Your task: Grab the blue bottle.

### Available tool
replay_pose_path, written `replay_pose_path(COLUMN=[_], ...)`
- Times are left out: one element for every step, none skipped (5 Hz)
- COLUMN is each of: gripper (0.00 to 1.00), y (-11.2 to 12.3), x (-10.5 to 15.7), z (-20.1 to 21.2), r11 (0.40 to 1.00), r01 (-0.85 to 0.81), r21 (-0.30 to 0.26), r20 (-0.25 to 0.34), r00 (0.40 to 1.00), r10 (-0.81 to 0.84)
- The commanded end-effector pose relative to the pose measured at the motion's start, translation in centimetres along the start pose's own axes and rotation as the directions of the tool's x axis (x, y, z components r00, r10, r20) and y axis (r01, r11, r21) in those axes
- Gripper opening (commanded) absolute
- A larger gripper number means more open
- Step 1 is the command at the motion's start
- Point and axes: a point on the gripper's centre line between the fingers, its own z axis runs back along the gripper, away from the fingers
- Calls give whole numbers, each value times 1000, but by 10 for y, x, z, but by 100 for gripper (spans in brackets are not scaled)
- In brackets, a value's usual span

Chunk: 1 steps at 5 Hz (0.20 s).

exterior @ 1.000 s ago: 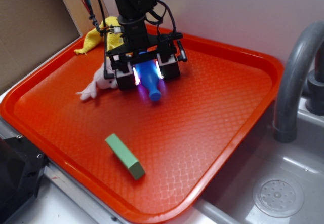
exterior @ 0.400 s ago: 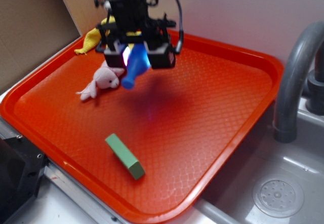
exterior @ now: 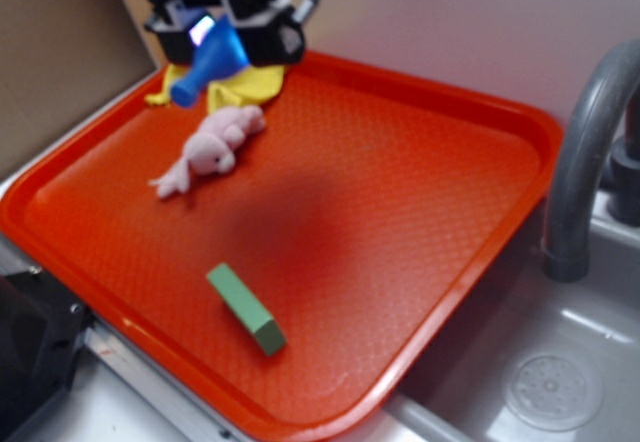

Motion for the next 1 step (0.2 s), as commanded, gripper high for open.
replay_pose_path(gripper=[0], y=[9], x=[-3], z=[38], r11=[996], r01=[-27], r21=[-83], r20=[71], r00=[997], r10=[32])
